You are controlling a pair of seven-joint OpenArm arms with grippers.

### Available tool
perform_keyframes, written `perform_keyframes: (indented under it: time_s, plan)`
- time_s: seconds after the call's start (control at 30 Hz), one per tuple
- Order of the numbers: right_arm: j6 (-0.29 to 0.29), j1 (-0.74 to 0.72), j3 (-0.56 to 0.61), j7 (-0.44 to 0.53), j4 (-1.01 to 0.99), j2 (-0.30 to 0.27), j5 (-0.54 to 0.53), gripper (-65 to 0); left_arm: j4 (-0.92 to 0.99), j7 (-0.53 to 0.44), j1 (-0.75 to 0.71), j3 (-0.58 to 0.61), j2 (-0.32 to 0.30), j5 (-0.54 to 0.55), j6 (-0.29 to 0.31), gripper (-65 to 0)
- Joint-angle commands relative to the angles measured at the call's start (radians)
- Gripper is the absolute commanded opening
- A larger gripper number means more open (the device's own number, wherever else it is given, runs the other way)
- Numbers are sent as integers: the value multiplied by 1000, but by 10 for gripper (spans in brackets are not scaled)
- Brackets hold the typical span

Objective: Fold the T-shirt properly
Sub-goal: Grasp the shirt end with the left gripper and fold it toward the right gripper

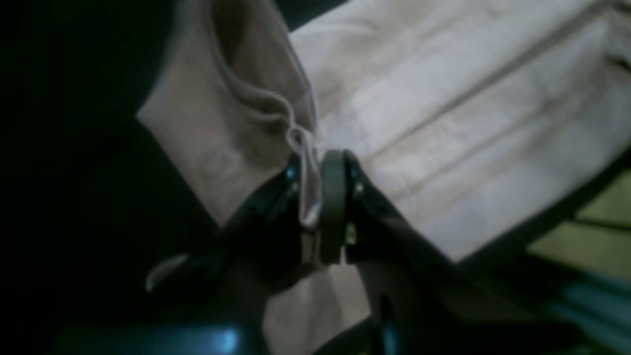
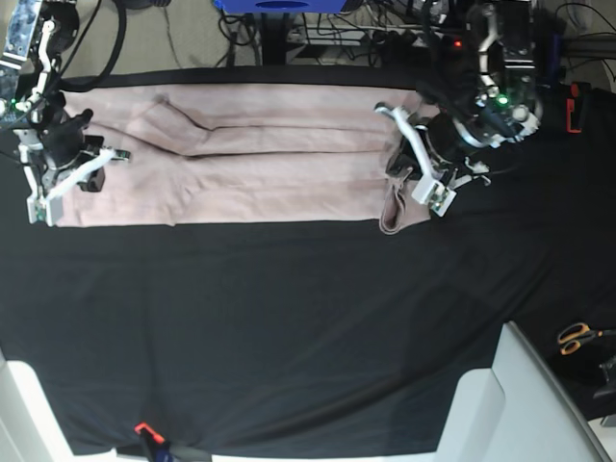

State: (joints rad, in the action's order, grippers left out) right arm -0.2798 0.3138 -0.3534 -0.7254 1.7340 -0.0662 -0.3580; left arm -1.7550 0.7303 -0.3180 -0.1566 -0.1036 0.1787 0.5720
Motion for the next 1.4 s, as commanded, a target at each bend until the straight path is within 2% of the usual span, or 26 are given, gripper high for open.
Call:
perform_keyframes:
  time_s: [0.0, 0.1, 0.23, 0.4, 0.47, 0.8, 1.0, 1.37]
  plan:
    - [-5, -5, -3, 19, 16, -11, -6, -648, -16, -18, 4, 16, 11, 14, 7, -650]
    - [-5, -5, -3, 19, 16, -10, -6, -648, -16, -16, 6, 53, 51, 12, 7, -650]
    - [-5, -5, -3, 19, 16, -10, -6, -648, -15, -16, 15, 159, 69, 6, 1, -650]
    - [-5, -5, -3, 19, 16, -10, -6, -648, 11, -18, 49, 263, 89, 14, -117, -650]
    - [-5, -5, -3, 17, 16, -10, -6, -648, 57, -18, 72, 302, 100, 14, -135, -650]
    - [-5, -3, -9, 17, 16, -8, -6, -648, 226, -19, 153, 325, 178, 14, -135, -650]
    - [-5, -3, -9, 17, 16, -8, -6, -648, 264, -22, 176, 394, 180, 12, -137, -650]
    - [-5, -3, -5, 17, 16, -8, -6, -648, 286, -24, 184, 383, 203, 12, -137, -650]
